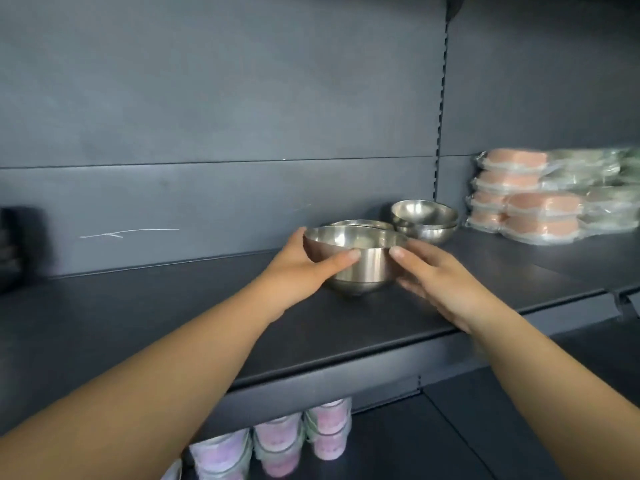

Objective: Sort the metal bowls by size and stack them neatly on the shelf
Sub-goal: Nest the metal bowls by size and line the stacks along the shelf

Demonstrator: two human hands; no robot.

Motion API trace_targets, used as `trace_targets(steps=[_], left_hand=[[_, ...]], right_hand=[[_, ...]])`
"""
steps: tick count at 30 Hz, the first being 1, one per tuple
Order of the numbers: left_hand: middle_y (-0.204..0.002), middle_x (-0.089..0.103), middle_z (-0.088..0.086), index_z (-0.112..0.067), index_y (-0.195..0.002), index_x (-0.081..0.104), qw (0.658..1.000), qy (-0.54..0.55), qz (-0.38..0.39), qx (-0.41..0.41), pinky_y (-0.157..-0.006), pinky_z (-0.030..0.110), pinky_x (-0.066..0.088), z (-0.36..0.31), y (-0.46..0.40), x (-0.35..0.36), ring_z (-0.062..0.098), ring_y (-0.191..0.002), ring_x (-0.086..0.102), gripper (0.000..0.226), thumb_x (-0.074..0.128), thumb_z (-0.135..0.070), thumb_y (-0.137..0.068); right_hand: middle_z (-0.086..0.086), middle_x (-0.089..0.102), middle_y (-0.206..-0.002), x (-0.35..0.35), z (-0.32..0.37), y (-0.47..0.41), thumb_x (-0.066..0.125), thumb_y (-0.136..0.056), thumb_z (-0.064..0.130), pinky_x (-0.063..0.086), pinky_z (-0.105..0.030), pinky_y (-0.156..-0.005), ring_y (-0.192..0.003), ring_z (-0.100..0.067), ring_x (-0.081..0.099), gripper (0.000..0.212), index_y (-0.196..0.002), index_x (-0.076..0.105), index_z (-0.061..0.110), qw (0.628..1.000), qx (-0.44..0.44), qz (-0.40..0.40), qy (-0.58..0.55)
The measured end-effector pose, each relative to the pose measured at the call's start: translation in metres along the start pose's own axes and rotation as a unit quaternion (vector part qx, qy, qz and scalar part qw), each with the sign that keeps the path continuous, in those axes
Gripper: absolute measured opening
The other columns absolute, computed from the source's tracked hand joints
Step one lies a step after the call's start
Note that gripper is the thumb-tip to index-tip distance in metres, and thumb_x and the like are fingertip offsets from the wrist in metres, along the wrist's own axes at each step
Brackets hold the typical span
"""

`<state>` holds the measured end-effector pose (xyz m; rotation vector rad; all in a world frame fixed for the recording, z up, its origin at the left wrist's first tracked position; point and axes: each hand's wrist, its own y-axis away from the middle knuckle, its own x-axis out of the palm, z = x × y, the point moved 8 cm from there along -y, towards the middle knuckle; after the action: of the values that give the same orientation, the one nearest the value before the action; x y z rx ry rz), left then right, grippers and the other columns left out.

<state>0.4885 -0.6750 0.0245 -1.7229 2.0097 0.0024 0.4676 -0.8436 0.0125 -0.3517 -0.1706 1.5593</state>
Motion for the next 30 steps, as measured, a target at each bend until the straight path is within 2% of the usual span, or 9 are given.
trace_targets(steps=[3, 8, 11, 14, 18, 24, 26, 28, 30], left_hand=[[-0.104, 0.061, -0.018, -0.025, -0.115, 0.050, 0.997, 0.009, -0.081, -0.018, -0.087, 0.019, 0.041, 0.008, 0.038, -0.049, 0.004, -0.105, 0.057, 0.056, 0.074, -0.044, -0.069], [-0.128, 0.058, -0.007, -0.024, -0.126, 0.048, 0.971, -0.003, -0.237, -0.012, -0.105, 0.030, 0.040, -0.003, 0.129, -0.161, 0.009, -0.118, 0.054, 0.103, 0.072, -0.070, -0.037], [-0.114, 0.065, -0.006, -0.026, -0.110, 0.057, 0.952, -0.019, -0.305, 0.012, -0.091, 0.023, 0.045, -0.024, 0.180, -0.222, 0.006, -0.104, 0.061, 0.080, 0.072, -0.062, -0.040], [-0.118, 0.065, 0.004, -0.008, -0.123, 0.052, 0.923, -0.049, -0.380, 0.031, -0.093, 0.030, 0.047, -0.040, 0.228, -0.285, 0.014, -0.105, 0.062, 0.097, 0.074, -0.060, -0.043], [-0.117, 0.065, 0.007, -0.010, -0.121, 0.055, 0.892, -0.092, -0.440, 0.047, -0.097, 0.036, 0.048, -0.058, 0.283, -0.360, 0.019, -0.108, 0.062, 0.093, 0.072, -0.066, -0.048], [-0.104, 0.068, -0.004, -0.017, -0.109, 0.060, 0.871, -0.177, -0.448, 0.094, -0.088, 0.026, 0.047, -0.087, 0.319, -0.465, 0.012, -0.098, 0.064, 0.061, 0.065, -0.060, -0.065], [-0.111, 0.067, 0.002, -0.017, -0.110, 0.059, 0.874, -0.187, -0.440, 0.091, -0.082, 0.021, 0.045, -0.086, 0.318, -0.495, 0.011, -0.099, 0.063, 0.051, 0.064, -0.053, -0.075], [-0.112, 0.066, 0.005, -0.016, -0.109, 0.059, 0.874, -0.197, -0.434, 0.093, -0.086, 0.023, 0.047, -0.081, 0.313, -0.523, 0.015, -0.101, 0.062, 0.058, 0.064, -0.058, -0.070], [-0.104, 0.066, 0.004, -0.015, -0.105, 0.058, 0.875, -0.202, -0.433, 0.085, -0.089, 0.028, 0.048, -0.074, 0.305, -0.545, 0.018, -0.099, 0.062, 0.066, 0.062, -0.065, -0.062]], right_hand=[[-0.007, 0.067, -0.109, 0.051, 0.019, 0.005, 0.060, -0.084, 0.026, 0.042, -0.040, -0.104, -0.101, -0.014, 0.061, 0.009, -0.092, 0.061, 0.021, 0.998, -0.047, 0.040, -0.021], [0.012, 0.063, -0.111, 0.171, 0.062, 0.026, 0.064, -0.074, 0.039, 0.041, -0.033, -0.104, -0.107, -0.005, 0.059, 0.029, -0.102, 0.057, 0.032, 0.981, -0.083, 0.144, -0.098], [0.010, 0.066, -0.112, 0.240, 0.096, 0.039, 0.065, -0.067, 0.047, 0.043, -0.034, -0.103, -0.108, -0.008, 0.060, 0.041, -0.104, 0.060, 0.031, 0.966, -0.103, 0.202, -0.125], [0.011, 0.067, -0.101, 0.309, 0.130, 0.052, 0.064, -0.075, 0.040, 0.046, -0.031, -0.098, -0.101, -0.009, 0.063, 0.025, -0.097, 0.061, 0.027, 0.952, -0.119, 0.243, -0.144], [0.013, 0.068, -0.092, 0.391, 0.177, 0.070, 0.064, -0.075, 0.044, 0.047, -0.025, -0.088, -0.092, -0.006, 0.063, 0.024, -0.089, 0.063, 0.025, 0.937, -0.150, 0.270, -0.165], [0.006, 0.066, -0.100, 0.500, 0.241, 0.078, 0.061, -0.081, 0.044, 0.049, -0.025, -0.086, -0.098, -0.013, 0.062, 0.025, -0.096, 0.060, 0.024, 0.925, -0.180, 0.272, -0.194], [0.007, 0.065, -0.097, 0.525, 0.257, 0.073, 0.060, -0.082, 0.043, 0.050, -0.013, -0.077, -0.091, -0.008, 0.062, 0.030, -0.103, 0.059, 0.022, 0.926, -0.194, 0.261, -0.193], [0.012, 0.062, -0.094, 0.550, 0.266, 0.066, 0.060, -0.082, 0.043, 0.046, -0.007, -0.062, -0.083, 0.001, 0.057, 0.033, -0.106, 0.058, 0.020, 0.928, -0.201, 0.252, -0.188], [0.011, 0.062, -0.099, 0.572, 0.268, 0.057, 0.062, -0.080, 0.045, 0.042, -0.012, -0.064, -0.085, 0.002, 0.056, 0.040, -0.111, 0.057, 0.020, 0.933, -0.198, 0.235, -0.186]])
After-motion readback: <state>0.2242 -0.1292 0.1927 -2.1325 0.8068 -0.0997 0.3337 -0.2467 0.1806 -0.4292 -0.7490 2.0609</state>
